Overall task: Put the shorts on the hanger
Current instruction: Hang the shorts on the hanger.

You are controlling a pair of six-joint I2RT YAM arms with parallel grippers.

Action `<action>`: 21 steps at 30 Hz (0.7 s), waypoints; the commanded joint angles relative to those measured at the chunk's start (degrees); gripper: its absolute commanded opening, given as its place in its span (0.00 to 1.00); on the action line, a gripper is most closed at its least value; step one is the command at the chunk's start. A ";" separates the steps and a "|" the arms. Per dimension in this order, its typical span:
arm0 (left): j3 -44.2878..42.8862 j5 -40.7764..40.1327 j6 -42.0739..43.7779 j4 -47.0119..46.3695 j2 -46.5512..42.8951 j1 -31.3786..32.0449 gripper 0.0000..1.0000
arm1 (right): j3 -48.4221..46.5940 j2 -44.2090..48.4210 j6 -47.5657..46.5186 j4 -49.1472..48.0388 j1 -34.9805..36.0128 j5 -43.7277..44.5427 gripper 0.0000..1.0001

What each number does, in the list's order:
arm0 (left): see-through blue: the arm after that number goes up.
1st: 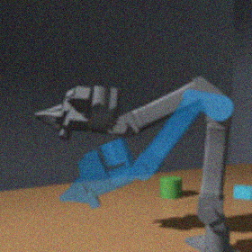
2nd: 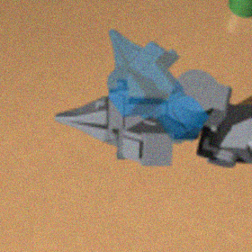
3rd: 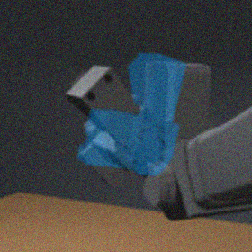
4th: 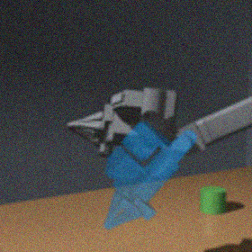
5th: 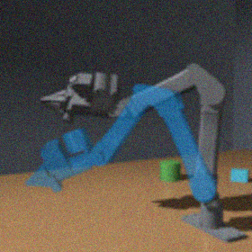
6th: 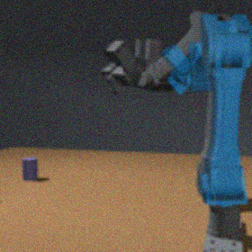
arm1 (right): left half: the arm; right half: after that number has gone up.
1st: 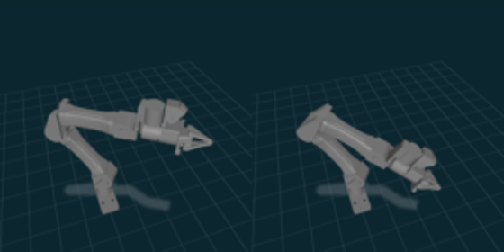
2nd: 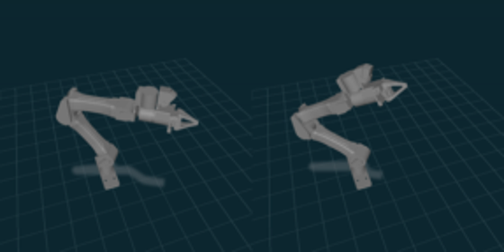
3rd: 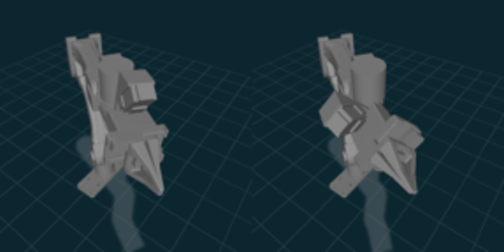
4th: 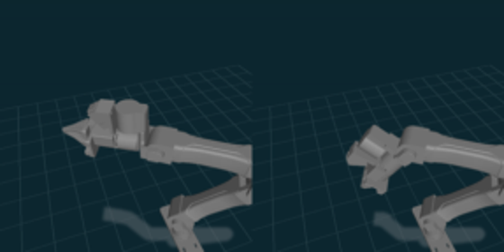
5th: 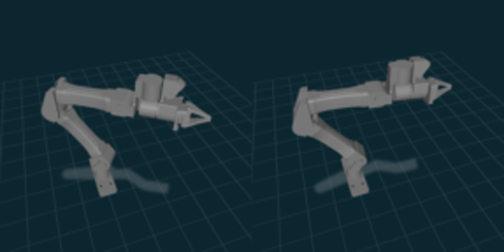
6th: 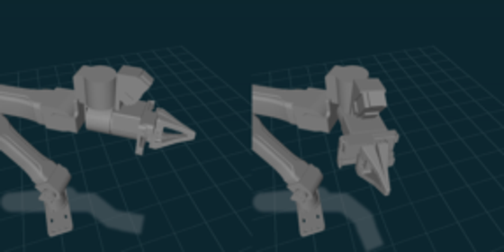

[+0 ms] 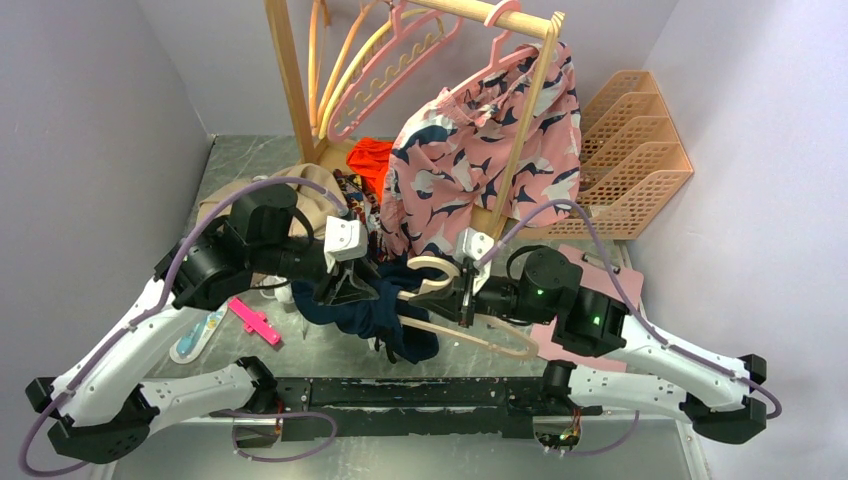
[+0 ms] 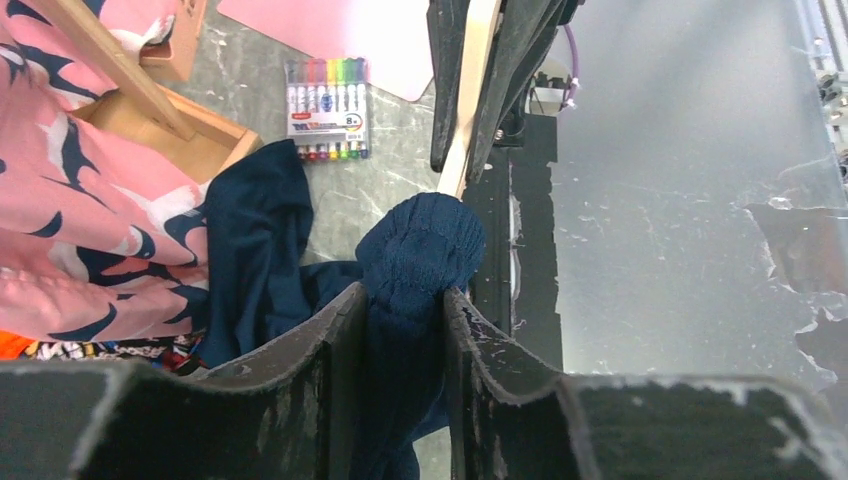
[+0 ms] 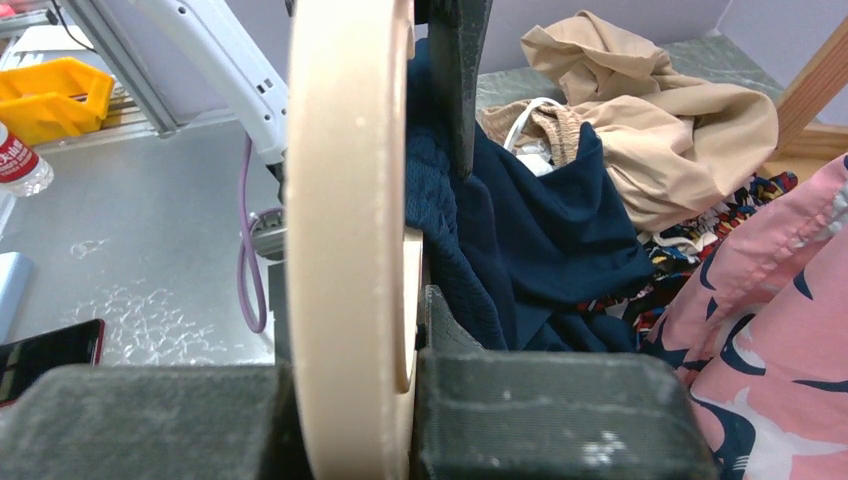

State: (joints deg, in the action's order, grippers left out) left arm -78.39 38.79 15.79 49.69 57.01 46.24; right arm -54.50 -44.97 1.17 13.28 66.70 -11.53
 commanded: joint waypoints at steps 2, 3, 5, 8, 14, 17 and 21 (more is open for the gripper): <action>0.30 5.33 -0.02 -2.05 0.97 0.17 0.32 | -2.63 -0.85 -0.20 -6.64 -0.13 -0.98 0.00; 0.28 5.93 -0.24 -2.37 1.26 0.18 0.28 | -2.63 -1.05 -0.20 -7.35 -0.15 -0.56 0.00; 0.37 7.64 -0.93 -3.38 1.79 0.24 0.23 | -2.42 -1.35 -0.13 -9.12 -0.23 0.56 0.00; -0.02 9.93 -2.41 -5.59 2.38 0.39 0.18 | -2.10 -1.81 -0.03 -12.12 -0.13 2.27 0.00; -0.02 12.51 -7.74 -13.12 1.18 1.99 0.07 | -1.25 -1.79 0.15 -18.87 -0.20 7.28 0.00; 0.75 12.54 -9.78 -15.45 0.55 3.06 0.13 | -0.47 -1.56 0.06 -21.25 -0.17 9.46 0.00; 1.63 11.57 -9.43 -14.31 0.19 3.50 0.37 | 0.17 -1.44 0.18 -23.52 -0.15 10.69 0.00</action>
State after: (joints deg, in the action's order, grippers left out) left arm -78.24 44.58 9.21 38.92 57.49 47.16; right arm -54.54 -46.57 1.34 4.73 67.13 -8.56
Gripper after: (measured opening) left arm 0.285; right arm 0.063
